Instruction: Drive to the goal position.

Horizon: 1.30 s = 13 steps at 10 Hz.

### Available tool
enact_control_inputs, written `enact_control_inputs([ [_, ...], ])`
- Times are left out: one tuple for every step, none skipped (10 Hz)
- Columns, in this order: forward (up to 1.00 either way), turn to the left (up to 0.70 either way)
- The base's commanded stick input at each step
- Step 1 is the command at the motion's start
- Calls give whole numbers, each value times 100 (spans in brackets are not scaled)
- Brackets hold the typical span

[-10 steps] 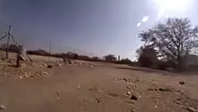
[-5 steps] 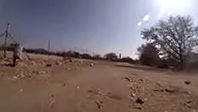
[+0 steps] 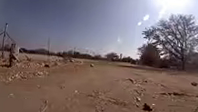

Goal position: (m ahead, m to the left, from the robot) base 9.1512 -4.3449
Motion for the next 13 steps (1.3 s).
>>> enact_control_inputs([
  [50, 0],
  [50, 0],
  [50, 0],
  [50, 0],
  [50, 0],
  [50, 0],
  [50, 0],
  [50, 0],
  [50, 0],
  [50, 0],
  [50, 0],
  [50, 0],
  [50, 0],
])
